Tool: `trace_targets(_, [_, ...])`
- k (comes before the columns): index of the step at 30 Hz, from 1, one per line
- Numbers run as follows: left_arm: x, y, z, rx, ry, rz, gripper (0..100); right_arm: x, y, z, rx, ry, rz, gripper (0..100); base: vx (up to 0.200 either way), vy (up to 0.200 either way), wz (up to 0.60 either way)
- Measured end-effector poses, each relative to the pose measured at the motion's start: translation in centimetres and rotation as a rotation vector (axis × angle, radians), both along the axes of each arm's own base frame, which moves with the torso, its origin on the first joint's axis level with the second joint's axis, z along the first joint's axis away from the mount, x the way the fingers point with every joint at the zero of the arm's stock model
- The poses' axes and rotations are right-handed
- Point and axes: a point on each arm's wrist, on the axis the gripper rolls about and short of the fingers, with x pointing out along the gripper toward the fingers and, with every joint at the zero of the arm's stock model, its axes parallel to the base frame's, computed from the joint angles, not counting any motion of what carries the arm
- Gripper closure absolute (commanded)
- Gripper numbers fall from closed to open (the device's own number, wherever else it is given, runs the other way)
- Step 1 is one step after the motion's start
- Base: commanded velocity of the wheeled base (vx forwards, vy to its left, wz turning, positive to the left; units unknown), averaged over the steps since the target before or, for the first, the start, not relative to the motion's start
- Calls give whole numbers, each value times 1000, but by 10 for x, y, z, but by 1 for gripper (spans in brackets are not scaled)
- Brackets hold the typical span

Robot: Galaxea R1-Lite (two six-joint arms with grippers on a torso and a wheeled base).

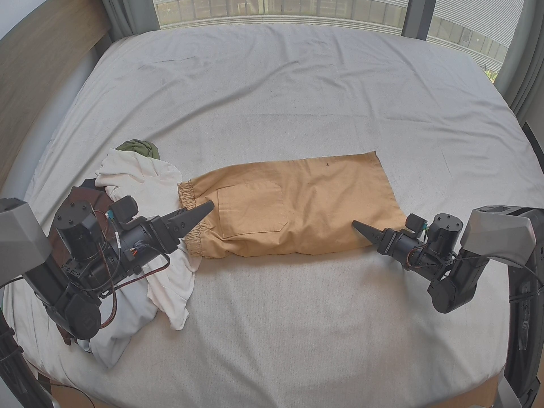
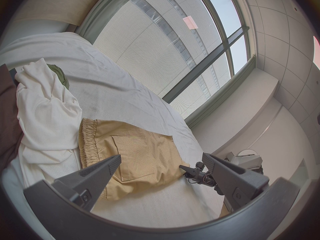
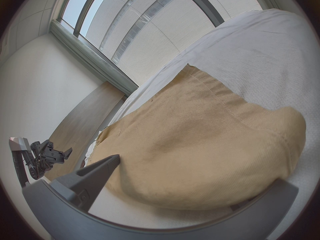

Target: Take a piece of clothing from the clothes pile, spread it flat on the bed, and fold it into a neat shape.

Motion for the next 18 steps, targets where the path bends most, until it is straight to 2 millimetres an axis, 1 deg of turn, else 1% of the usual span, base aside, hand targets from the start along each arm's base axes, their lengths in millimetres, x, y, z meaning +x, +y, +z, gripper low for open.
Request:
trace_targets(4, [0,0,0,0,1,0,0,1,3,-3,0,-4,-5,0,0,0,0])
trace_targets(5, [0,0,0,0,1,0,0,1,3,-3,0,-3,-5,100,0,0,0])
trace_targets(12, [0,0,-1,0,5,0,0,-1,7,-6,-1,6,2,100,0,0,0])
trace_targets(18, [-1,0,-2,0,8,-2,0,-4,13,-2,-1,6,19,100,0,0,0])
